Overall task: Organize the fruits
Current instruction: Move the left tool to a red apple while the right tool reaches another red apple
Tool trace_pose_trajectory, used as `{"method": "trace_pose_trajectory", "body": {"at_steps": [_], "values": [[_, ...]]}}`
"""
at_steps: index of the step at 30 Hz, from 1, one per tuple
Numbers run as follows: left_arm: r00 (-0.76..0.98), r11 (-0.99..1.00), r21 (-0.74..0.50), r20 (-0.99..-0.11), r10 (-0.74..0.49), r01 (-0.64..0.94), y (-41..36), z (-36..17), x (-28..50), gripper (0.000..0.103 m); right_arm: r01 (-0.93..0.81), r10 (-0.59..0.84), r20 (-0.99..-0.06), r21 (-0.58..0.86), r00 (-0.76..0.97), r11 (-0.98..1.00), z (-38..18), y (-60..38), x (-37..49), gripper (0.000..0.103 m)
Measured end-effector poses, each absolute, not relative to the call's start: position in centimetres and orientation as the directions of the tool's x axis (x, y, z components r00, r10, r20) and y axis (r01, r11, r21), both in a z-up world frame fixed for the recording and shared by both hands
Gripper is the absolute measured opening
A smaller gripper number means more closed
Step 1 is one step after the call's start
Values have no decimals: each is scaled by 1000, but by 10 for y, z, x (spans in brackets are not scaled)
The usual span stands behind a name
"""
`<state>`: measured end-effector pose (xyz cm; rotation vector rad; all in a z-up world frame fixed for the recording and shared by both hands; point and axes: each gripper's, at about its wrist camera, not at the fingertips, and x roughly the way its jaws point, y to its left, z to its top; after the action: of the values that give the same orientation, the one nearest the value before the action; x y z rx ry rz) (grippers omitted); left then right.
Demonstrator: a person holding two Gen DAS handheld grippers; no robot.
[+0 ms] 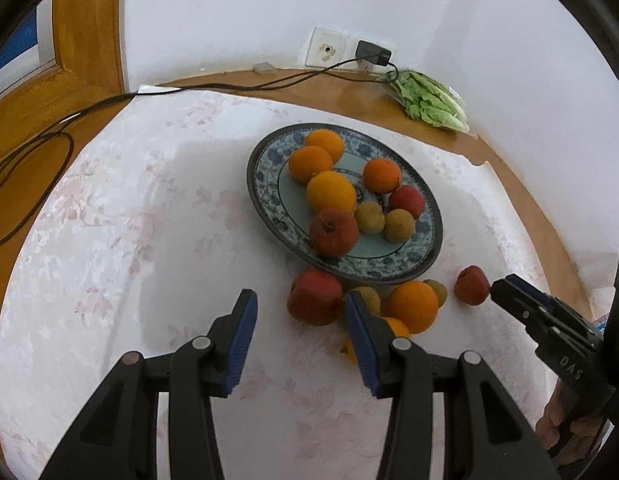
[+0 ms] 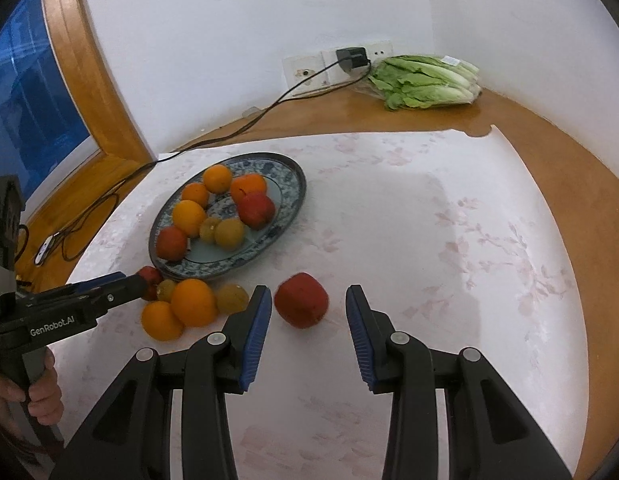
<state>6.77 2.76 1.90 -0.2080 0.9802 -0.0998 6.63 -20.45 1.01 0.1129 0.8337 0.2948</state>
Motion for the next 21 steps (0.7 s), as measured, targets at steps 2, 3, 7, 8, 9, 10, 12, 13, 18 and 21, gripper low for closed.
{"method": "trace_pose_trajectory", "body": {"at_steps": [2, 3, 7, 8, 9, 10, 12, 13, 18, 21], "values": [[549, 975, -224, -816, -181, -11, 27, 16, 69, 47, -205, 297, -716, 216, 632, 955, 8, -208, 65, 40], [547, 974, -226, -817, -185, -9, 27, 14, 69, 46, -203, 297, -717, 217, 631, 955, 7, -209, 65, 40], [549, 975, -220, -816, -183, -3, 24, 12, 71, 43, -193, 292, -720, 219, 629, 956, 4, -214, 64, 40], [549, 975, -224, -814, -186, -2, 24, 11, 72, 43, -190, 289, -722, 217, 629, 957, 3, -215, 64, 40], [549, 974, -227, -814, -190, -1, 24, 11, 72, 42, -188, 287, -724, 216, 628, 958, 2, -216, 64, 40], [550, 973, -233, -812, -195, 1, 25, 11, 72, 42, -187, 285, -725, 216, 627, 958, 2, -216, 65, 40], [549, 970, -243, -810, -205, 5, 25, 10, 73, 39, -182, 284, -728, 219, 623, 959, 0, -217, 65, 40], [552, 970, -244, -808, -207, 7, 25, 10, 74, 38, -181, 284, -729, 219, 622, 959, 0, -217, 66, 40], [554, 968, -251, -803, -220, 20, 24, 10, 73, 33, -199, 301, -732, 226, 611, 954, -3, -212, 69, 40], [554, 968, -248, -803, -219, 22, 23, 11, 72, 32, -218, 313, -733, 226, 605, 950, -4, -206, 71, 40]]}}
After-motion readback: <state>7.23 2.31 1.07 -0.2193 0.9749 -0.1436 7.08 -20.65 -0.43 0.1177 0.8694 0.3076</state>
